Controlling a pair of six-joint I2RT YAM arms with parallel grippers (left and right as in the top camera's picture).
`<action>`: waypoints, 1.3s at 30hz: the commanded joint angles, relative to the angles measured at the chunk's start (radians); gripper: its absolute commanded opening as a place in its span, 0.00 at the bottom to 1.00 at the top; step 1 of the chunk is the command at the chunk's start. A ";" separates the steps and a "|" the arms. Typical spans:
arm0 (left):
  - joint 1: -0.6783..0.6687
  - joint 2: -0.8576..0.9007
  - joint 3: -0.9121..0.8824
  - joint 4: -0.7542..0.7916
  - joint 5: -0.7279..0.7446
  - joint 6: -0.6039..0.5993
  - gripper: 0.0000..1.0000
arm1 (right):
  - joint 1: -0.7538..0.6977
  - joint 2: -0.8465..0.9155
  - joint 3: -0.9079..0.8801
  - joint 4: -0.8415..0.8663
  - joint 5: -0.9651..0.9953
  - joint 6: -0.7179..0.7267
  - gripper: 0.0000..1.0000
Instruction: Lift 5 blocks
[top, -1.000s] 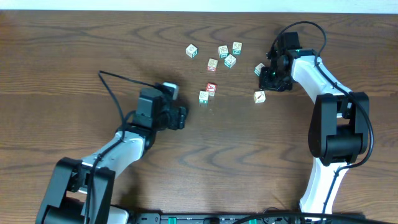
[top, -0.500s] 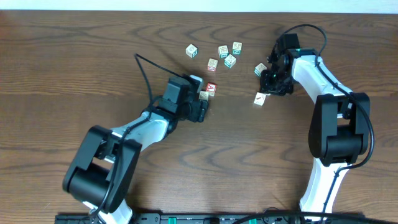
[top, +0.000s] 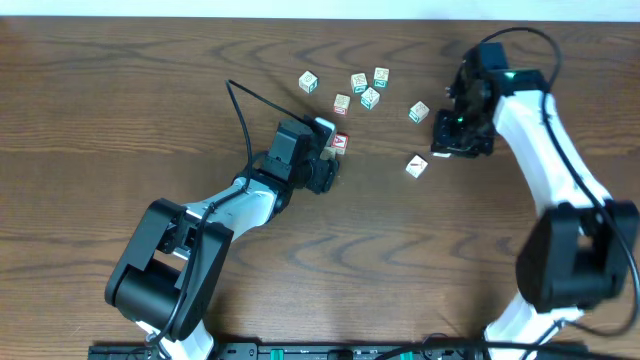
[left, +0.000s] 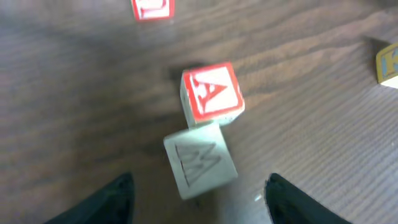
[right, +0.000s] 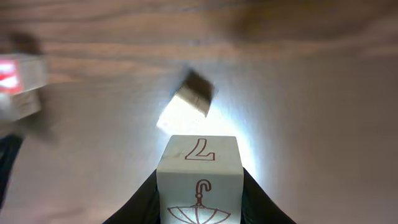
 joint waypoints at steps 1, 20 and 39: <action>0.001 0.027 0.024 0.018 -0.015 0.016 0.65 | 0.046 -0.040 -0.022 -0.048 0.129 0.033 0.01; 0.001 0.101 0.031 0.101 -0.016 0.016 0.40 | 0.274 -0.093 -0.517 0.205 0.064 0.187 0.01; 0.001 0.067 0.031 -0.097 -0.007 -0.071 0.24 | 0.322 -0.093 -0.607 0.478 0.130 0.174 0.01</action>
